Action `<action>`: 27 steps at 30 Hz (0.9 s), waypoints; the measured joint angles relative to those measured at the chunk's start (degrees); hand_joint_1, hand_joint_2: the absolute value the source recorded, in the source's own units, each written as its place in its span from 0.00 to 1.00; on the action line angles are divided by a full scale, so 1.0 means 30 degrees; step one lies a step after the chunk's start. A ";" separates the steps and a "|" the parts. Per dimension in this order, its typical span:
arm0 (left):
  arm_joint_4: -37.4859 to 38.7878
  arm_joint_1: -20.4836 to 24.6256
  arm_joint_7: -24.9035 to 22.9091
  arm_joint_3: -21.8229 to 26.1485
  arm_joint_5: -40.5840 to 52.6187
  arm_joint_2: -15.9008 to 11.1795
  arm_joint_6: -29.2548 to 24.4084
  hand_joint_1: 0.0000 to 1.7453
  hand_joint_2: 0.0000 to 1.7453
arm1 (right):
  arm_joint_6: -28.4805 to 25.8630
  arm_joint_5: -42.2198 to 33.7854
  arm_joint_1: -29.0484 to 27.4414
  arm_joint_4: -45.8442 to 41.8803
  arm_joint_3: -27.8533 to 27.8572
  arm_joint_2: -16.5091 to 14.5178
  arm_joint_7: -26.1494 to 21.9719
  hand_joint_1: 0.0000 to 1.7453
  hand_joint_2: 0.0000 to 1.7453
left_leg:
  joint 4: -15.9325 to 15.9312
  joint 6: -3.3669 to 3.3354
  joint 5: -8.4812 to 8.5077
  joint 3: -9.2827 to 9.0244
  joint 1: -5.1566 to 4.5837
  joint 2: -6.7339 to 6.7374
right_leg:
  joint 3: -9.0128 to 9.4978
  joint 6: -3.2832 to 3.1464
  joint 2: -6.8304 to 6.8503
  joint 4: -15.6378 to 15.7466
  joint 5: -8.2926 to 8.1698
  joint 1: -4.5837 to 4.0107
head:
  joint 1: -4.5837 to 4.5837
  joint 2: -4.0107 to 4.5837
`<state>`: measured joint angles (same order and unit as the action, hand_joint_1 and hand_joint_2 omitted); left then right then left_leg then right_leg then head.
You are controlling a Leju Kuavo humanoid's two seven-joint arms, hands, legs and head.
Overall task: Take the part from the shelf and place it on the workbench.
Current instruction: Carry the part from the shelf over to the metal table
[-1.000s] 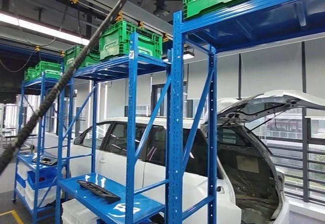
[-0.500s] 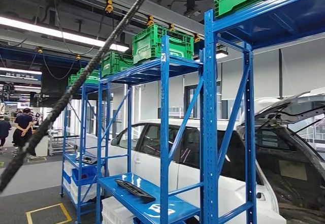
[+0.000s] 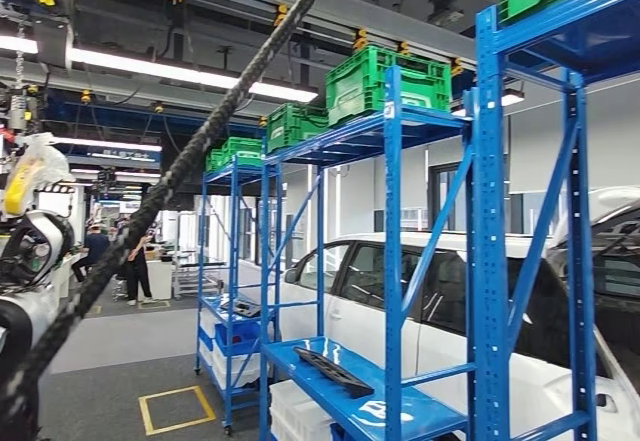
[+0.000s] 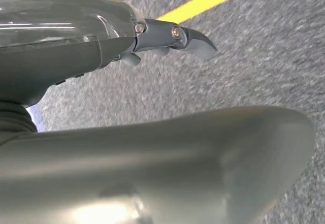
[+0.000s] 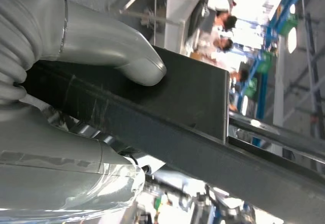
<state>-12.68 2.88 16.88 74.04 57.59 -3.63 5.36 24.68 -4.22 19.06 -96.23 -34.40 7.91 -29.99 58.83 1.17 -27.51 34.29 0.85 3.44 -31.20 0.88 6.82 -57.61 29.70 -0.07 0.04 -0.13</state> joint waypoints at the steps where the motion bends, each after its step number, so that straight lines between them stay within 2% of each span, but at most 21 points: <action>1: 0.0000 -0.0012 -0.0002 0.0004 0.0000 0.0009 -0.0002 0.00 1.00 | -0.0002 0.0008 -0.0008 -0.0002 -0.0009 0.0000 0.0000 1.00 1.00 | 0.0014 -0.0027 -0.0008 0.0008 -0.0013 -0.0043 | 0.0014 0.0013 0.0046 0.0017 -0.0005 0.0004 | 0.0000 0.0000; 6: 0.0000 -0.0018 -0.0002 0.0005 0.0000 0.0013 -0.0002 0.00 1.00 | -0.0004 0.0008 -0.0009 -0.0002 -0.0011 0.0002 0.0000 1.00 1.00 | 0.0014 -0.0035 -0.0007 0.0011 -0.0018 -0.0057 | 0.0019 0.0018 0.0062 0.0017 -0.0004 0.0007 | 0.0000 0.0000; 8: 0.0000 -0.0061 -0.0005 0.0027 0.0000 0.0040 -0.0009 0.00 1.00 | -0.0018 0.0011 -0.0015 -0.0009 -0.0035 0.0007 -0.0002 1.00 1.00 | -0.0009 -0.0130 0.0022 0.0012 -0.0020 -0.0192 | 0.0040 0.0080 0.0177 0.0010 0.0039 0.0037 | 0.0000 0.0000; 10: 0.0000 -0.0092 -0.0033 0.0095 0.0000 0.0115 -0.0024 0.00 1.00 | -0.0042 0.0009 -0.0021 -0.0071 -0.0092 0.0055 -0.0009 1.00 1.00 | -0.0055 -0.0361 0.0100 0.0025 0.0032 -0.0502 | -0.0109 0.0213 -0.0586 -0.0510 0.0571 0.0156 | 0.0000 0.0000; 11: 0.0000 -0.0054 -0.0029 0.0159 -0.0009 0.0181 0.0000 0.00 1.00 | -0.0049 0.0004 -0.0065 -0.0109 -0.0148 0.0139 0.0018 1.00 1.00 | -0.0073 -0.0504 0.0155 0.0038 0.0025 -0.0845 | -0.0761 0.0255 -0.1195 -0.2019 0.1320 0.0201 | 0.0000 0.0000; 12: 0.0000 -0.0012 -0.0029 0.0237 -0.0029 0.0290 0.0038 0.00 1.00 | -0.0075 -0.0013 -0.0116 -0.0160 -0.0228 0.0244 0.0057 1.00 1.00 | -0.0065 -0.0596 0.0202 0.0060 -0.0003 -0.1451 | -0.0822 0.0120 -0.2301 -0.2182 0.1282 0.0229 | 0.0000 0.0000; 14: 0.0000 0.0089 -0.0060 0.0372 -0.0062 0.0488 0.0104 0.00 1.00 | -0.0138 -0.0058 -0.0228 -0.0226 -0.0366 0.0423 0.0135 1.00 1.00 | -0.0002 -0.0599 0.0317 0.0165 -0.0101 -0.2681 | -0.0767 -0.0168 -0.3605 -0.1840 0.0721 0.0192 | -0.0002 -0.0002; 15: 0.0000 0.0085 -0.0122 0.0408 -0.0053 0.0552 0.0098 0.00 1.00 | -0.0175 -0.0086 -0.0237 -0.0257 -0.0401 0.0454 0.0138 1.00 1.00 | 0.0007 -0.0501 0.0387 0.0245 -0.0083 -0.3146 | -0.0173 -0.0302 -0.4006 -0.0410 -0.0031 0.0160 | -0.0004 -0.0002; 17: -0.0002 0.0024 -0.0270 0.0430 0.0000 0.0543 0.0064 0.00 1.00 | -0.0200 -0.0113 -0.0203 -0.0284 -0.0410 0.0463 0.0122 1.00 1.00 | -0.0039 -0.0267 0.0518 0.0401 -0.0024 -0.3557 | -0.0133 -0.0354 -0.3626 -0.0209 -0.0055 0.0176 | -0.0005 -0.0002; 18: 0.0002 -0.0020 -0.0312 0.0437 0.0027 0.0559 0.0066 0.00 1.00 | -0.0206 -0.0111 -0.0170 -0.0290 -0.0417 0.0461 0.0113 1.00 1.00 | 0.0007 -0.0171 0.0468 0.0465 -0.0056 -0.3467 | -0.0104 -0.0428 -0.3401 -0.0111 -0.0111 0.0237 | -0.0002 0.0000; 20: 0.0002 -0.0020 -0.0313 0.0448 0.0051 0.0543 0.0056 0.00 1.00 | -0.0222 -0.0122 -0.0119 -0.0308 -0.0428 0.0457 0.0044 1.00 1.00 | 0.0989 0.0000 -0.0259 0.0937 -0.0119 -0.2627 | -0.0048 -0.0591 -0.2848 0.0081 -0.0217 0.0358 | 0.0007 0.0000; 21: 0.0004 0.0018 -0.0284 0.0450 0.0053 0.0547 0.0051 0.00 1.00 | -0.0233 -0.0127 -0.0121 -0.0312 -0.0428 0.0463 0.0011 1.00 1.00 | 0.2046 0.0097 -0.0880 0.1422 -0.0111 -0.2042 | -0.0045 -0.0631 -0.2556 0.0101 -0.0232 0.0339 | 0.0013 0.0000; 22: 0.0000 0.0063 -0.0253 0.0452 0.0051 0.0512 0.0040 0.00 1.00 | -0.0242 -0.0140 -0.0140 -0.0315 -0.0427 0.0466 -0.0022 1.00 1.00 | 0.3311 0.0201 -0.1494 0.1985 -0.0050 -0.1677 | -0.0060 -0.0649 -0.2243 0.0100 -0.0232 0.0326 | 0.0013 0.0000; 23: 0.0000 0.0089 -0.0228 0.0454 0.0049 0.0496 0.0035 0.00 1.00 | -0.0246 -0.0140 -0.0164 -0.0312 -0.0427 0.0472 -0.0029 1.00 1.00 | 0.4371 0.0298 -0.1886 0.2434 0.0018 -0.1493 | -0.0072 -0.0648 -0.1939 0.0095 -0.0229 0.0316 | 0.0013 0.0000; 24: 0.0000 0.0081 -0.0217 0.0455 0.0051 0.0492 0.0036 0.00 1.00 | -0.0249 -0.0140 -0.0187 -0.0310 -0.0430 0.0474 -0.0031 1.00 1.00 | 0.4902 0.0384 -0.1961 0.2620 0.0076 -0.1387 | -0.0079 -0.0638 -0.1653 0.0089 -0.0221 0.0315 | 0.0015 0.0000; 25: 0.0000 0.0054 -0.0220 0.0459 0.0055 0.0481 0.0033 0.00 1.00 | -0.0257 -0.0137 -0.0197 -0.0308 -0.0434 0.0474 -0.0040 1.00 1.00 | 0.4680 0.0451 -0.1681 0.2436 0.0129 -0.1295 | -0.0081 -0.0614 -0.1405 0.0077 -0.0205 0.0323 | 0.0015 0.0000; 27: -0.0004 0.0014 -0.0235 0.0472 0.0062 0.0424 0.0018 0.00 1.00 | -0.0275 -0.0113 -0.0197 -0.0311 -0.0439 0.0474 -0.0080 1.00 1.00 | 0.2328 0.0509 -0.0525 0.1120 0.0184 -0.0805 | -0.0035 -0.0493 -0.0967 0.0033 -0.0130 0.0339 | 0.0013 0.0000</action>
<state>-12.69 2.92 16.17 75.46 57.78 -2.36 5.42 23.86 -4.56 18.47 -97.17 -35.71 9.33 -30.23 65.81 2.69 -29.09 37.65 1.40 1.03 -31.30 -0.60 3.92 -57.51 29.31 0.95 0.08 -0.13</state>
